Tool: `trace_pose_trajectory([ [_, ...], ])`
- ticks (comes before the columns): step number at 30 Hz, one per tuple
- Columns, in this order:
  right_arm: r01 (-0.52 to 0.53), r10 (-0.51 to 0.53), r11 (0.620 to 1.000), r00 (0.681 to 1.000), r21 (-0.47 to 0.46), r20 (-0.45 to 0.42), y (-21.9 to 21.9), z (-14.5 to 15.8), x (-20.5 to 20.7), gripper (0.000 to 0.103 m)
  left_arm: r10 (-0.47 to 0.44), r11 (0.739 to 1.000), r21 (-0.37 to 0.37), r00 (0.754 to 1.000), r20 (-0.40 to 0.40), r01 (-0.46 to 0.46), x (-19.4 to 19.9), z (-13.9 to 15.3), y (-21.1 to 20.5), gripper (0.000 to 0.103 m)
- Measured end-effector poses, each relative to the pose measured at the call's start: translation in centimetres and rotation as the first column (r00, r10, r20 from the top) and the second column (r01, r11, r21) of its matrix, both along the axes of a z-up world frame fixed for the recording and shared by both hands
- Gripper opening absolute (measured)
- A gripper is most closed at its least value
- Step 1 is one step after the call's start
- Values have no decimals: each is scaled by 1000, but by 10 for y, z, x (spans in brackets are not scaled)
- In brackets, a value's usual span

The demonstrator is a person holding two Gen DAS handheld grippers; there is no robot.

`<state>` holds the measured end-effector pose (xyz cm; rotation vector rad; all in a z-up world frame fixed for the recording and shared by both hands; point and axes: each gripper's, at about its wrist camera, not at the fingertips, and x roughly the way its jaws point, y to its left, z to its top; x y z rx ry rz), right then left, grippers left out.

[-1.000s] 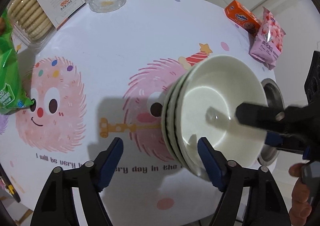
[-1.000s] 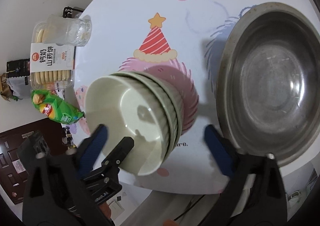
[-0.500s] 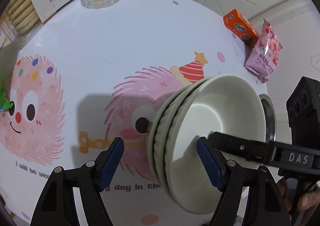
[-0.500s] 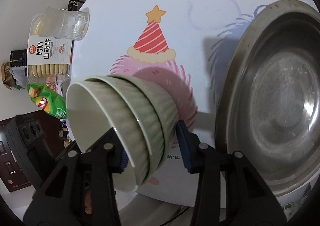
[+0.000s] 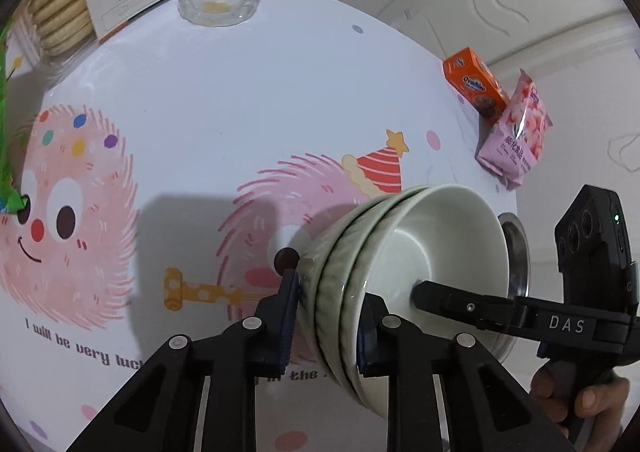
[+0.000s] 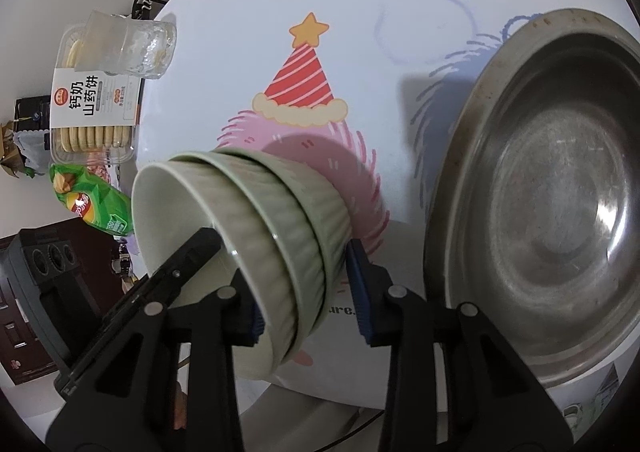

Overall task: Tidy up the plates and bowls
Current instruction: 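Grip the rim of the cream and green bowl stack with both grippers, then lift the bowl stack with both grippers and carry it over the steel bowls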

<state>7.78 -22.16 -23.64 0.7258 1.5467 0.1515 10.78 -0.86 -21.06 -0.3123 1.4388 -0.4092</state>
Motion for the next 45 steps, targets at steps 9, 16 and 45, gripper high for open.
trace_pose_trajectory([
  [9, -27, 27, 999, 1000, -28, 11, 0, 3, 1, 31, -55, 995, 83, 998, -12, 56, 4, 4, -11, 18],
  [16, -59, 60, 996, 998, -70, 20, 7, 6, 2, 29, -49, 994, 101, 999, -12, 50, 3, 5, -9, 17],
  [45, -99, 108, 990, 989, -99, 97, 30, 47, -8, 28, -60, 990, 129, 997, 56, 52, -5, 53, 7, 17],
])
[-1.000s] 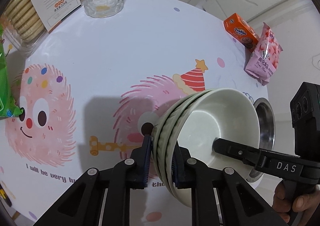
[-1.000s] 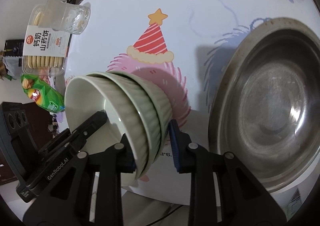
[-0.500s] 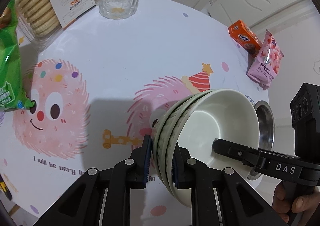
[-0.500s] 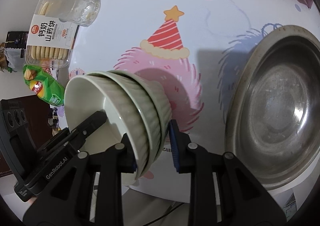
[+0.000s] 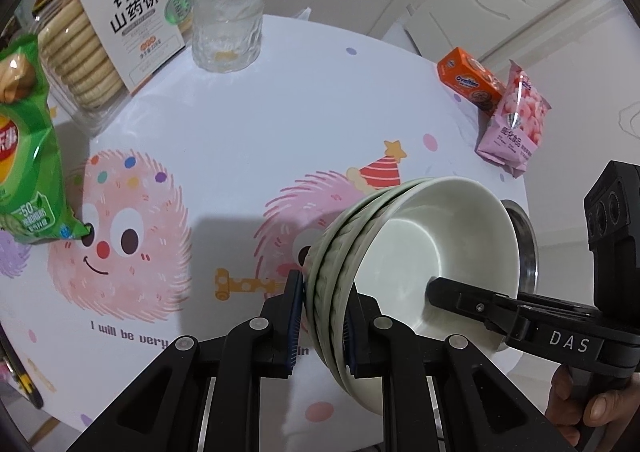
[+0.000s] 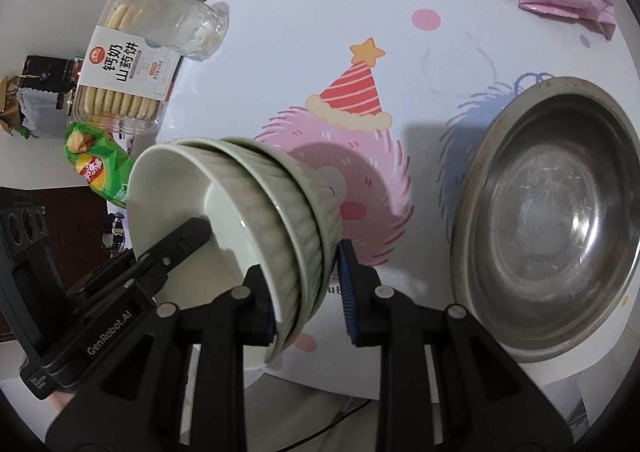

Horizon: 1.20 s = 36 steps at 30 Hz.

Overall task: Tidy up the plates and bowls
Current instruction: 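Lift the bowl stack with both grippers and carry it over the steel bowls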

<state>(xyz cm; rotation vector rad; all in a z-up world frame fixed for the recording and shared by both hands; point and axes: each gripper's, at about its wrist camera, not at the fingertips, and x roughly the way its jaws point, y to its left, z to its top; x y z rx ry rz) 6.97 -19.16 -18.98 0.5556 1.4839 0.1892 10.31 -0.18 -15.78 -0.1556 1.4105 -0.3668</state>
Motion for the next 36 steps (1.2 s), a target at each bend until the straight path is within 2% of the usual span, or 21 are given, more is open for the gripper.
trace_pose_trajectory([
  [12, 50, -50, 999, 998, -11, 41, -20, 26, -13, 28, -47, 999, -10, 998, 34, 47, -6, 23, -23, 17],
  [22, 114, -113, 993, 991, -21, 65, -45, 41, -27, 28, -121, 992, -11, 991, 61, 122, -9, 37, -54, 17],
  [30, 198, -195, 980, 977, -27, 85, -77, 51, -46, 27, -210, 977, -13, 974, 82, 211, -11, 47, -93, 17],
  [36, 273, -269, 961, 959, -39, 89, -111, 55, -65, 27, -293, 955, -13, 952, 86, 295, -16, 49, -134, 17],
])
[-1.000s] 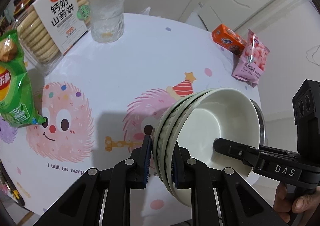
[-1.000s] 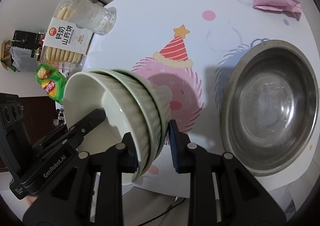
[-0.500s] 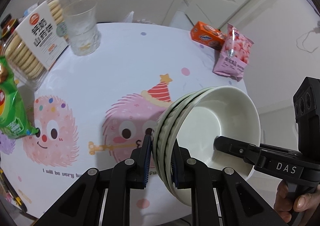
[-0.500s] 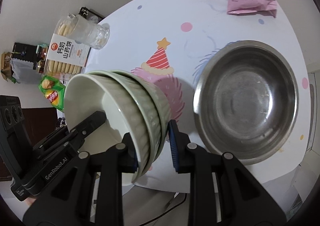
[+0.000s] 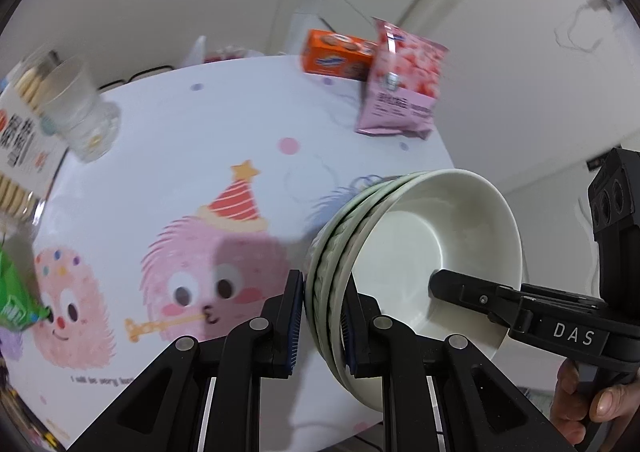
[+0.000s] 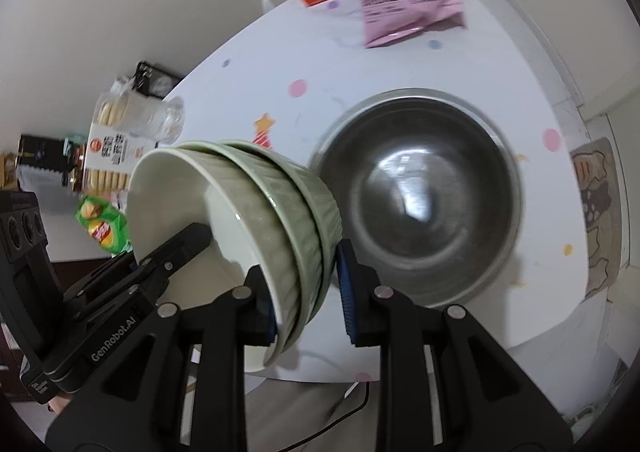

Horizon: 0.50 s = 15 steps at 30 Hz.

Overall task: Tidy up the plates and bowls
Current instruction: 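Lift the bowl stack with both grippers and carry it over the steel bowls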

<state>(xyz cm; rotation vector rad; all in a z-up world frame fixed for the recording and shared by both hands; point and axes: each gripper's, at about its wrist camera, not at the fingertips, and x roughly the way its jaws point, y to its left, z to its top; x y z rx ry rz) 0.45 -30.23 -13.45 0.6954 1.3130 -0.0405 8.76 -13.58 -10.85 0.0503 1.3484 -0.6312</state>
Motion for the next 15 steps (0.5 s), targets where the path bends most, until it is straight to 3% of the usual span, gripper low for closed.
trace_pose_trajectory([
  [6, 67, -67, 998, 998, -7, -10, -35, -4, -18, 27, -80, 997, 8, 997, -12, 80, -10, -4, -41, 17],
  [15, 119, -119, 993, 992, 6, -42, -68, -21, -30, 26, -119, 992, 34, 992, -41, 120, -14, -18, -76, 17],
])
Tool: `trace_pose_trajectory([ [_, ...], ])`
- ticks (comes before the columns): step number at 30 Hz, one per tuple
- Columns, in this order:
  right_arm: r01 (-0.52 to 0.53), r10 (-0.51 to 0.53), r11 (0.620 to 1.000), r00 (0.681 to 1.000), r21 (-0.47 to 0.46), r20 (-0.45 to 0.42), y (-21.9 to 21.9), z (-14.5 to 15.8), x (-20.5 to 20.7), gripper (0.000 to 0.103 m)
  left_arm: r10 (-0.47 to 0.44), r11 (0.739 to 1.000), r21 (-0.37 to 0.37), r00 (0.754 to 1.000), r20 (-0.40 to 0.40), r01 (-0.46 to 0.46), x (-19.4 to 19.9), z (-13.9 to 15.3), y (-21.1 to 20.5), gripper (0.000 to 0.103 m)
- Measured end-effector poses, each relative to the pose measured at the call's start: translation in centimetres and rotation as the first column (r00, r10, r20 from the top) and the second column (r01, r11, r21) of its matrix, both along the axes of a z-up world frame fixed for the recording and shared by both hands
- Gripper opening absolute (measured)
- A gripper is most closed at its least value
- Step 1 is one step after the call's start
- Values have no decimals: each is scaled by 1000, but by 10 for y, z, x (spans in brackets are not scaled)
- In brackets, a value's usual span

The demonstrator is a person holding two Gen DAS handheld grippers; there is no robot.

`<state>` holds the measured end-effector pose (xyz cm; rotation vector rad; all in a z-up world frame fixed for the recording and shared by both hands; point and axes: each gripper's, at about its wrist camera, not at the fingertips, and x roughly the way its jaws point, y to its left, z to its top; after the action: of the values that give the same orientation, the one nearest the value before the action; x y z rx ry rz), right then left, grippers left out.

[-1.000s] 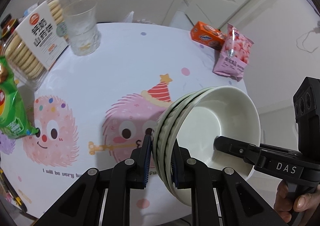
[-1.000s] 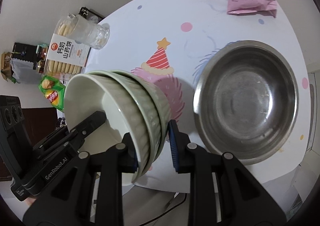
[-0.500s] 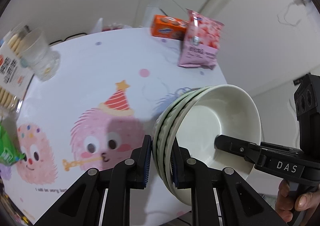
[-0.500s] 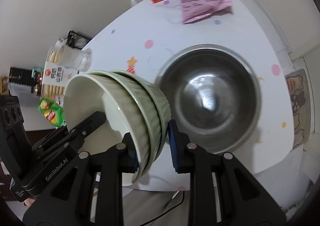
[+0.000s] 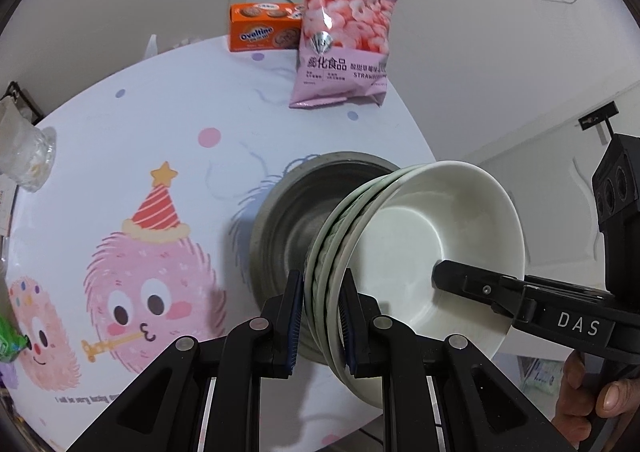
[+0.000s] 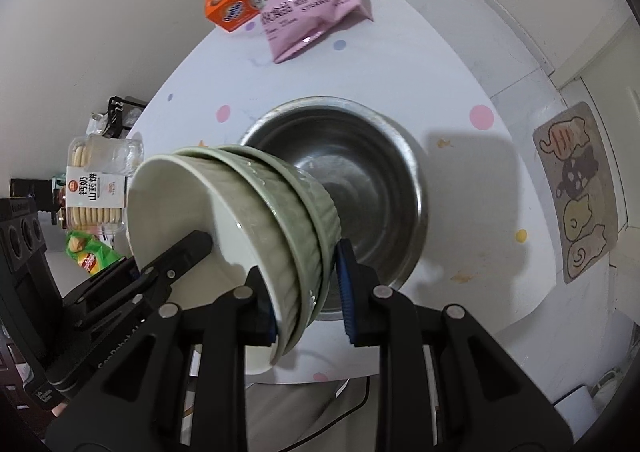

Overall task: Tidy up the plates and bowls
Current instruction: 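Lift the bowl stack with both grippers and carry it over the steel bowls, then lower the bowl stack into the steel bowls and open both grippers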

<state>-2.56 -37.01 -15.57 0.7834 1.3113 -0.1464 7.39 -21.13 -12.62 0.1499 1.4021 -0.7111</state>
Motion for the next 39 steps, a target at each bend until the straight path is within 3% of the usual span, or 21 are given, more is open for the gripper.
trace_pose_trajectory([
  [11, -10, 12, 999, 998, 30, -55, -8, -36, 8, 26, 11, 999, 33, 1000, -28, -10, 6, -37, -10, 16],
  [30, 8, -5, 999, 996, 41, -89, -18, -62, 12, 24, 6, 998, 69, 999, -32, -4, 8, -62, -29, 16],
  [36, 27, -21, 998, 994, 53, -103, -20, -64, 14, 26, 31, 998, 54, 998, -55, -28, 10, -64, -23, 16],
  [39, 68, -60, 995, 993, 75, -100, -20, -64, 13, 37, 45, 998, 39, 996, -72, -42, 11, -63, -19, 17],
])
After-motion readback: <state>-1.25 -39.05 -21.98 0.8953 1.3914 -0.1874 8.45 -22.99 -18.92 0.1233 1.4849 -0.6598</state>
